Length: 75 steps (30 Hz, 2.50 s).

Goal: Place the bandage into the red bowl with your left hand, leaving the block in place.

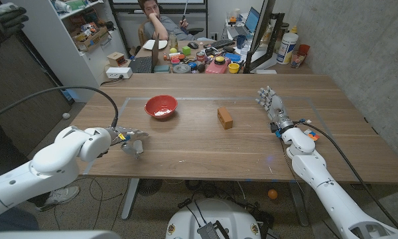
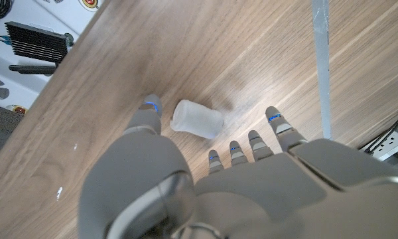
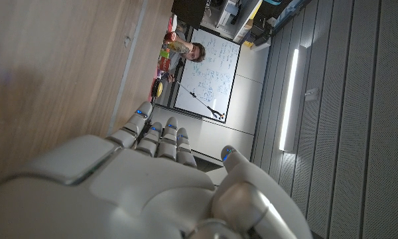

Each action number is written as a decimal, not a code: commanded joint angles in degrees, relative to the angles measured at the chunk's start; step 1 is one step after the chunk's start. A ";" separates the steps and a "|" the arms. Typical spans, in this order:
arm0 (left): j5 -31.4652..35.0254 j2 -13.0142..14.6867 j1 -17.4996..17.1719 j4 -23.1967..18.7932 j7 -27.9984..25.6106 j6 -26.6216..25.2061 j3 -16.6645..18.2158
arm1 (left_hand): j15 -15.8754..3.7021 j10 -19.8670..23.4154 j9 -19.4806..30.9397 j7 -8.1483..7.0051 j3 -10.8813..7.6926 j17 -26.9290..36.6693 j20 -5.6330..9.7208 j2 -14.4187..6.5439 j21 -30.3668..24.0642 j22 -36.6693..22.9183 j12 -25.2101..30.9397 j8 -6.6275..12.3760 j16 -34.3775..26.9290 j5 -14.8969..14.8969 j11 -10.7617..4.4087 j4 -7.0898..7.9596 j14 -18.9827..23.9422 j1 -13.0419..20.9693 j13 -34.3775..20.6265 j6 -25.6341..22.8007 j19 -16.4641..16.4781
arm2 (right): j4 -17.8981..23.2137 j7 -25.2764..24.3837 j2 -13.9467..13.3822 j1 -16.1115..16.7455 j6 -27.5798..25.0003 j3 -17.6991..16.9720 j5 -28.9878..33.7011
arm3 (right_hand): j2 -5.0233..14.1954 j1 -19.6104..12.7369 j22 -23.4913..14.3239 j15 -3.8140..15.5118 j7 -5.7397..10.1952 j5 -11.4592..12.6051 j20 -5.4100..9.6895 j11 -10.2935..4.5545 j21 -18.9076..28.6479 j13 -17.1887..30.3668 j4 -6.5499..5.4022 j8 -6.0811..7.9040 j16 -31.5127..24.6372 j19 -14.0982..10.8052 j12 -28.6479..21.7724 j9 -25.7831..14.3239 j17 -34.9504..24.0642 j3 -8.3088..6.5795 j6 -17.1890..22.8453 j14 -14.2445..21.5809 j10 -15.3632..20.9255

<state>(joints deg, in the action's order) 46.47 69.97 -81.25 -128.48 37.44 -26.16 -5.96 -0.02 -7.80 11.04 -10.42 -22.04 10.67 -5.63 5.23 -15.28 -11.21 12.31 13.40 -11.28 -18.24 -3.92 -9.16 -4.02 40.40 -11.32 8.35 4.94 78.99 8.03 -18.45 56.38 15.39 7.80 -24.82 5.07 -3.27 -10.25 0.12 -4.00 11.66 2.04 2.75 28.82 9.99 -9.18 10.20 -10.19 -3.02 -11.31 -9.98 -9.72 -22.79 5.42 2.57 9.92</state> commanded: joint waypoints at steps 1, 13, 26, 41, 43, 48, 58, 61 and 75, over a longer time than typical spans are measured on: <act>-0.26 1.29 3.01 1.96 -4.01 -0.74 -5.67 | -0.51 1.58 0.32 0.13 -0.50 0.01 1.39 -0.33 -1.27 0.07 0.60 0.89 -0.49 -0.28 -0.08 0.22 1.78 2.14 -0.25 -2.10 3.29 | -0.80 0.26 0.11 -0.51 0.17 -0.10 0.15 | 3.28 0.66 -0.28 -0.11 0.03 0.35 1.38 -0.04 -0.17 0.29 0.07 0.40 -0.09 -0.55 -0.29 -0.25 -0.16 -0.27 0.50 0.48 0.50; 2.40 0.48 3.78 3.79 -13.58 -0.90 -9.26 | -10.97 21.39 -0.03 4.10 -0.58 0.13 10.25 -4.73 -8.96 0.44 4.73 5.32 -2.88 2.51 -6.00 0.54 23.48 12.60 -0.18 -19.27 26.07 | -1.51 0.12 -0.05 -1.09 -0.05 -0.17 0.58 | 3.26 0.65 -0.28 -0.14 0.04 0.36 1.36 0.06 -0.29 0.29 0.11 0.40 -0.08 -0.63 -0.30 -0.25 -0.15 -0.30 0.50 0.49 0.53; 5.27 -1.23 0.09 4.57 -29.25 -1.00 -8.09 | -13.79 59.77 -0.52 4.76 -4.39 1.26 15.27 -11.26 -21.46 -0.05 4.97 9.64 -6.33 7.84 -7.91 0.17 62.21 28.19 -0.67 -56.85 43.81 | -3.91 1.10 0.30 -2.24 0.45 -0.46 0.31 | 3.26 0.67 -0.29 -0.07 0.10 0.36 1.41 -0.05 -0.43 0.29 0.11 0.42 -0.08 -0.70 -0.30 -0.25 -0.15 -0.33 0.53 0.53 0.52; 6.21 -2.51 -2.06 4.39 -35.39 -1.22 -6.43 | -13.49 70.79 -0.32 6.72 -3.21 3.56 16.12 -10.08 -28.84 -0.19 6.30 10.18 -9.64 8.32 -7.96 0.33 74.81 30.75 -4.00 -67.79 49.07 | -5.55 1.94 0.62 -3.14 0.88 -0.61 0.42 | 3.13 0.70 -0.29 -0.05 0.03 0.36 1.48 0.04 -0.57 0.29 0.13 0.39 -0.08 -0.82 -0.31 -0.25 -0.14 -0.31 0.46 0.58 0.55; 6.28 -2.60 -2.53 4.15 -36.06 -1.33 -5.88 | -13.49 70.87 -0.32 6.80 -3.20 3.58 16.12 -10.04 -28.92 -0.18 6.31 10.17 -9.66 8.33 -7.97 0.32 74.90 30.78 -4.04 -67.88 49.12 | -5.46 1.97 0.59 -3.13 0.93 -0.65 0.46 | 3.12 0.68 -0.29 -0.06 0.01 0.36 1.41 0.08 -0.59 0.29 0.16 0.39 -0.08 -0.83 -0.30 -0.25 -0.13 -0.32 0.47 0.60 0.52; 4.50 -2.80 -4.45 3.57 -38.10 -0.24 -3.30 | -13.48 71.37 -0.33 6.81 -3.16 3.69 16.18 -9.79 -29.30 -0.16 6.42 10.12 -9.79 8.37 -7.96 0.23 75.42 30.98 -4.27 -68.40 49.35 | -5.15 2.00 0.54 -3.01 1.01 -0.78 0.47 | 3.10 0.69 -0.29 -0.06 0.03 0.36 1.43 -0.01 -0.63 0.29 0.16 0.40 -0.08 -0.85 -0.29 -0.25 -0.13 -0.32 0.47 0.61 0.52; 4.92 -3.83 -7.86 2.01 -40.85 0.31 1.28 | -13.47 71.98 -0.36 7.12 -3.05 4.00 16.32 -9.37 -29.96 -0.14 6.52 10.03 -10.18 8.45 -7.90 0.14 76.53 31.31 -4.68 -69.38 49.65 | -4.93 2.21 0.47 -3.10 0.96 -0.78 0.47 | 3.13 0.63 -0.29 -0.06 0.00 0.38 1.47 0.00 -0.74 0.29 0.21 0.41 -0.05 -0.88 -0.30 -0.25 -0.11 -0.38 0.50 0.60 0.53; 4.80 -4.60 -8.74 1.55 -41.39 0.78 2.99 | -13.46 72.08 -0.36 7.31 -3.03 4.05 16.34 -9.26 -30.10 -0.13 6.52 9.99 -10.21 8.46 -7.91 0.13 76.68 31.38 -4.76 -69.54 49.70 | -4.88 2.24 0.44 -3.15 0.97 -0.75 0.52 | 3.12 0.64 -0.29 -0.06 0.07 0.38 1.49 -0.04 -0.77 0.29 0.21 0.40 -0.05 -0.86 -0.30 -0.25 -0.11 -0.37 0.49 0.59 0.55; 5.28 -8.85 -9.58 -0.26 -41.21 4.75 8.88 | -13.44 72.32 -0.37 7.22 -2.94 4.22 16.40 -8.95 -30.58 -0.11 6.48 9.81 -10.28 8.49 -7.88 0.17 77.10 31.50 -5.06 -70.11 49.83 | -5.13 2.28 0.37 -3.12 1.24 -0.97 0.45 | 3.12 0.73 -0.29 -0.01 0.08 0.37 1.53 -0.08 -0.91 0.29 0.14 0.40 -0.06 -0.89 -0.27 -0.25 -0.15 -0.36 0.47 0.58 0.47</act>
<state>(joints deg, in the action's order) 51.24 64.07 -89.93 -127.36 -3.43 -24.12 -1.36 -13.62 57.41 10.66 -3.17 -25.11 14.79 7.77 -4.07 -45.37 -11.19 18.08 23.23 -21.28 -9.97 -9.08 -9.10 72.61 71.37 -11.69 -61.13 54.14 74.00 10.20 -17.98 53.29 16.39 7.00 -24.38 5.07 -3.27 -10.25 0.11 -4.00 11.66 2.05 2.75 27.94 9.99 -9.17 10.20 -10.19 -3.64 -11.31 -9.98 -9.72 -22.79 5.42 2.56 9.92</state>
